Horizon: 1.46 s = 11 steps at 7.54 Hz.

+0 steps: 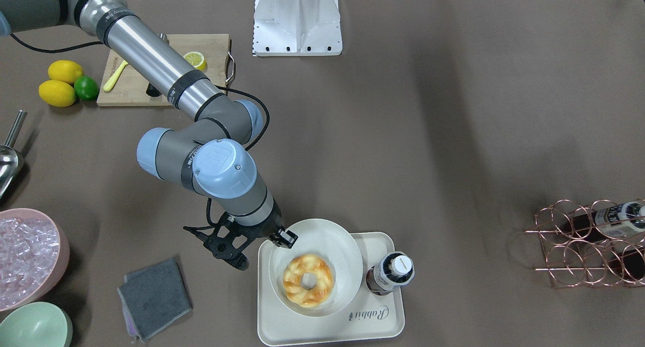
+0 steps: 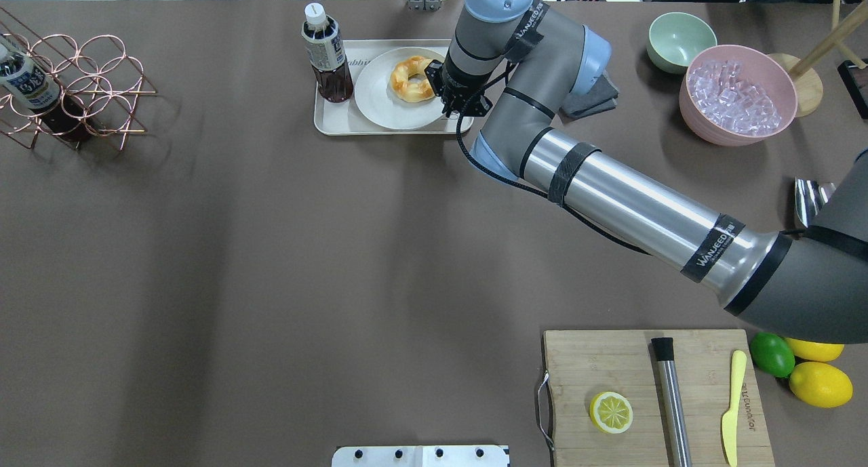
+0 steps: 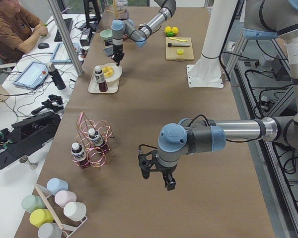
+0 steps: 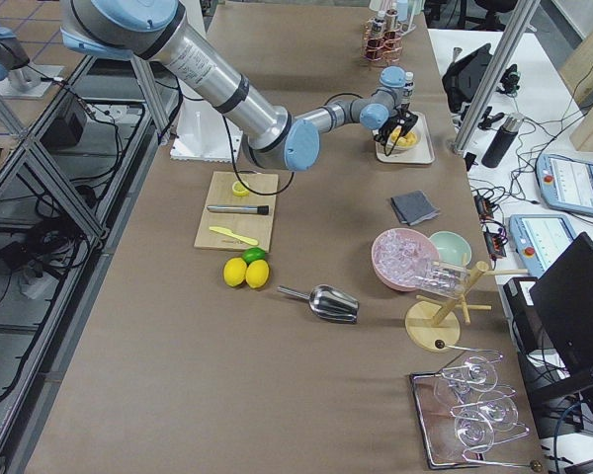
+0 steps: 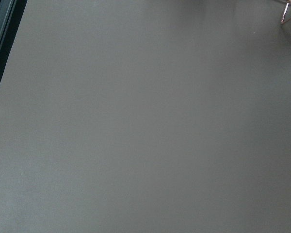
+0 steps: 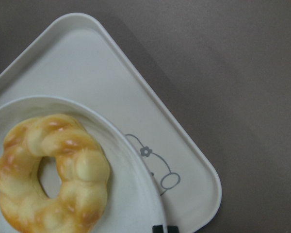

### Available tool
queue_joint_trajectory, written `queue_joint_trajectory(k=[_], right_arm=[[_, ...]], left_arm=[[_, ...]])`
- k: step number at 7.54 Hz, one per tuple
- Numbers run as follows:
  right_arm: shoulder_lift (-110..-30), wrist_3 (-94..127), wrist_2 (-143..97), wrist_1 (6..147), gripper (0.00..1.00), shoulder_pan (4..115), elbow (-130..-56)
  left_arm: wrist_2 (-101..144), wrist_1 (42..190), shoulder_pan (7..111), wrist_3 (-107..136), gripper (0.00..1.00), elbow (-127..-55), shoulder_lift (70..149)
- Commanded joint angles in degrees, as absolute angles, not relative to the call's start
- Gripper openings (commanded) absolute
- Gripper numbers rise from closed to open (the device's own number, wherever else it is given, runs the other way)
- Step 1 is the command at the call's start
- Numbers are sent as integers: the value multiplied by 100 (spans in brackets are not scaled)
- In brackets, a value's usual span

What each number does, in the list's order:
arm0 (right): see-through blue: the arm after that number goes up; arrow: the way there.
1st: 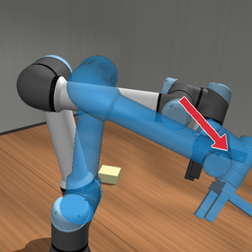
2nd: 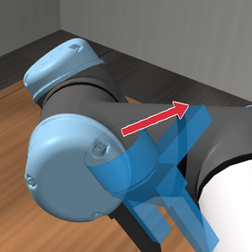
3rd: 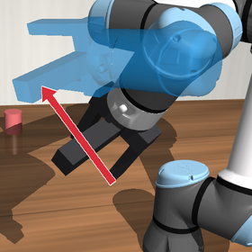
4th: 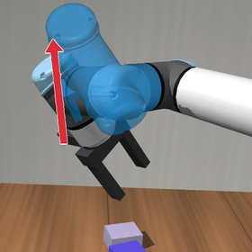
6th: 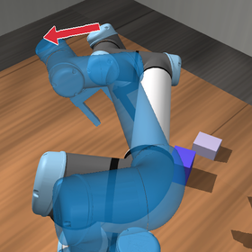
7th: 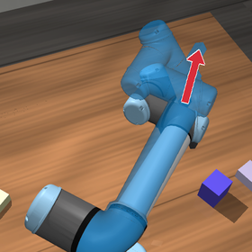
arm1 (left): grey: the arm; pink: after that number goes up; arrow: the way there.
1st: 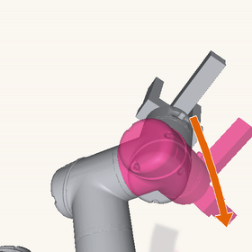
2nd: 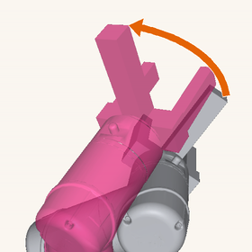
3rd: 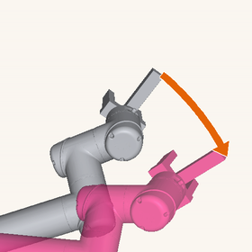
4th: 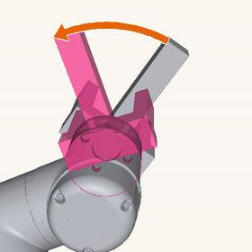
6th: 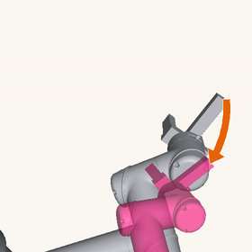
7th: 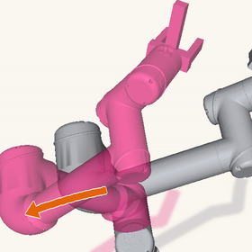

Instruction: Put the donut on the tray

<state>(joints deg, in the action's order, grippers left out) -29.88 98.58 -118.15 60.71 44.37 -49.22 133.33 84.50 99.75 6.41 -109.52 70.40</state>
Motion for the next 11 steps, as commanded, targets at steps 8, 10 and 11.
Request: queue_joint_trajectory(k=[8,10,11], right_arm=[[-2637,11269,-11320,5388,100,4377,-4324],[-3177,10778,-11906,5762,100,4569,-5310],[-3686,10236,-12179,6383,100,4623,-6248]], left_arm=[[13324,8446,10002,642,98,-10978,7014],[13324,8446,10002,642,98,-10969,7014],[13324,8446,10002,642,98,-10969,7014]])
